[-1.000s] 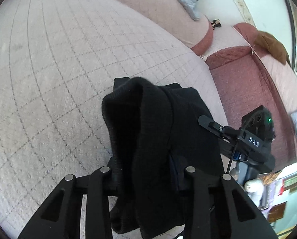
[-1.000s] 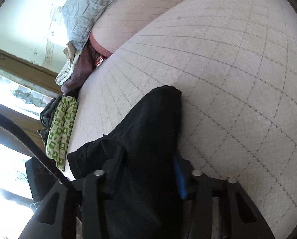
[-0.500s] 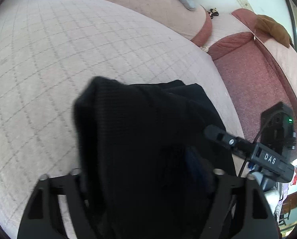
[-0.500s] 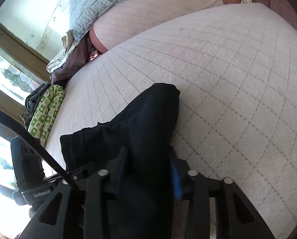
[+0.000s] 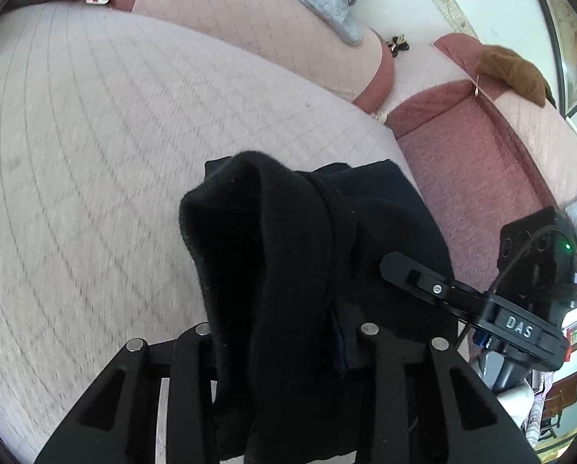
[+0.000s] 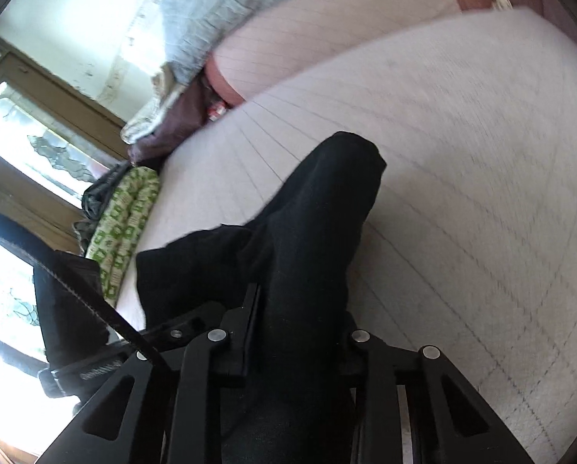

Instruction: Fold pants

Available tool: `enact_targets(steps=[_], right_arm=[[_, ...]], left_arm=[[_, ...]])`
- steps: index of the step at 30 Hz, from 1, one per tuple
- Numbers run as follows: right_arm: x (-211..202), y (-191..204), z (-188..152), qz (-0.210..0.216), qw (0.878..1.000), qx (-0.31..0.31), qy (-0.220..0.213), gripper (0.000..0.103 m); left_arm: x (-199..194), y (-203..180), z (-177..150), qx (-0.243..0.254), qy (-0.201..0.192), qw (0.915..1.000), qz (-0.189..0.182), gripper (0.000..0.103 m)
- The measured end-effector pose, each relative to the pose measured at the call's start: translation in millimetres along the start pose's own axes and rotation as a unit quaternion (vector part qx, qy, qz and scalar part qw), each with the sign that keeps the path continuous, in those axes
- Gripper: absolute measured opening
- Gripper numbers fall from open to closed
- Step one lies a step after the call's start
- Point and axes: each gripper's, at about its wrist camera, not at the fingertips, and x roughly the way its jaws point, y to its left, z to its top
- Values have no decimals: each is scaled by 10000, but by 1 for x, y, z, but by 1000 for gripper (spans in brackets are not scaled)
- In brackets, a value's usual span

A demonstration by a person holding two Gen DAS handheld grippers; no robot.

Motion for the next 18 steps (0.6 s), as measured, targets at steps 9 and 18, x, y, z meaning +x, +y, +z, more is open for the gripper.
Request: enact_targets(steps=[9, 18], right_arm=[[28, 0, 73, -233, 9993, 35, -288, 30], [96, -29, 116, -1542, 9878, -212, 27, 46]], left_arm=[[31, 7, 80, 7, -121, 9996, 255, 34], [90, 63, 127, -568, 594, 9949, 592, 49]])
